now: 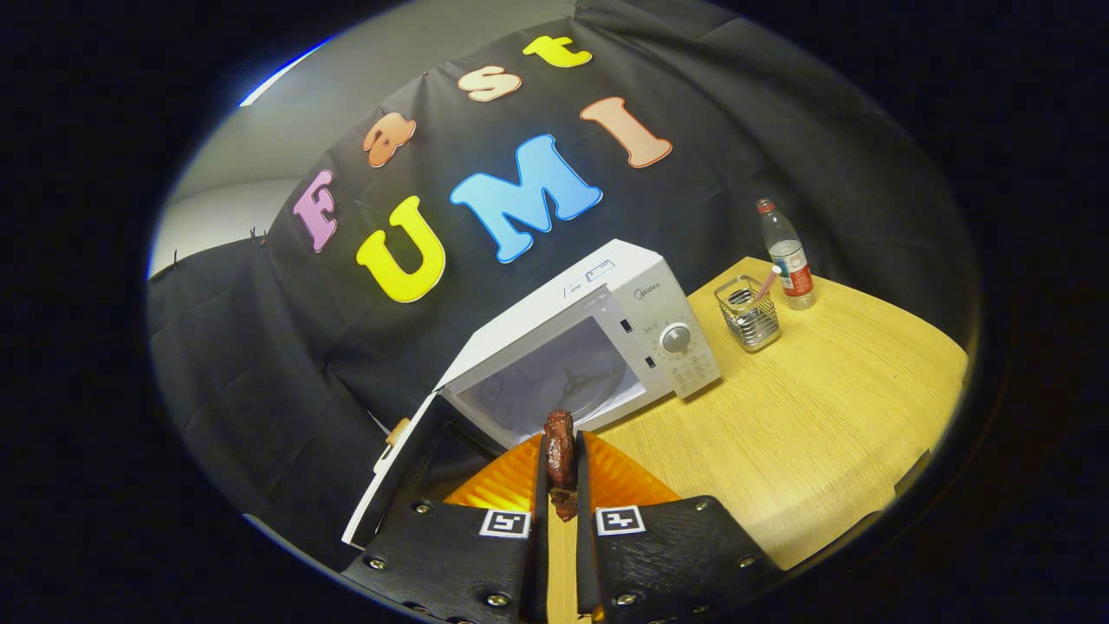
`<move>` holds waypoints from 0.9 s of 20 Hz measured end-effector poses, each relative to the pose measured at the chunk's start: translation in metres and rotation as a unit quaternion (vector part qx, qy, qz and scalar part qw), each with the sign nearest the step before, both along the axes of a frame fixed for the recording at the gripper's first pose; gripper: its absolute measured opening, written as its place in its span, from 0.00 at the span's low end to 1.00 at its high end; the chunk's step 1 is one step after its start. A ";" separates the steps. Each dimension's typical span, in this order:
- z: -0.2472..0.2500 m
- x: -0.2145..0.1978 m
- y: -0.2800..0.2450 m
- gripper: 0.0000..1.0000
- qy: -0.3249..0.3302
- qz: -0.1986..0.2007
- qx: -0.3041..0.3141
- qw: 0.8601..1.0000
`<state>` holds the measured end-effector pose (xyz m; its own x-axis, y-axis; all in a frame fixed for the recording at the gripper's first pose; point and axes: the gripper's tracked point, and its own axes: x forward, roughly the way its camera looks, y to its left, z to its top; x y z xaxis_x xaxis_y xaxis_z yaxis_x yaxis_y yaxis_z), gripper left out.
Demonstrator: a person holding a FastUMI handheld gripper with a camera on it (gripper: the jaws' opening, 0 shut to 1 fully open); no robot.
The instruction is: Open the microwave, put the food inside, and close the microwave door.
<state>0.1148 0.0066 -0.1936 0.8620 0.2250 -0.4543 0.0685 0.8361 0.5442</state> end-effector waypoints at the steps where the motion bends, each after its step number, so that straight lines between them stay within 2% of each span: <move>1: -0.001 0.008 0.004 0.13 -0.003 0.000 0.003 1.000; 5: -0.006 0.037 0.018 0.13 -0.007 0.000 0.019 1.000; 18: -0.040 0.123 0.065 0.13 -0.032 -0.033 0.073 0.996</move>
<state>0.2373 0.0718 -0.2341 0.9033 0.2259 -0.3647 0.0827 0.7424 0.6648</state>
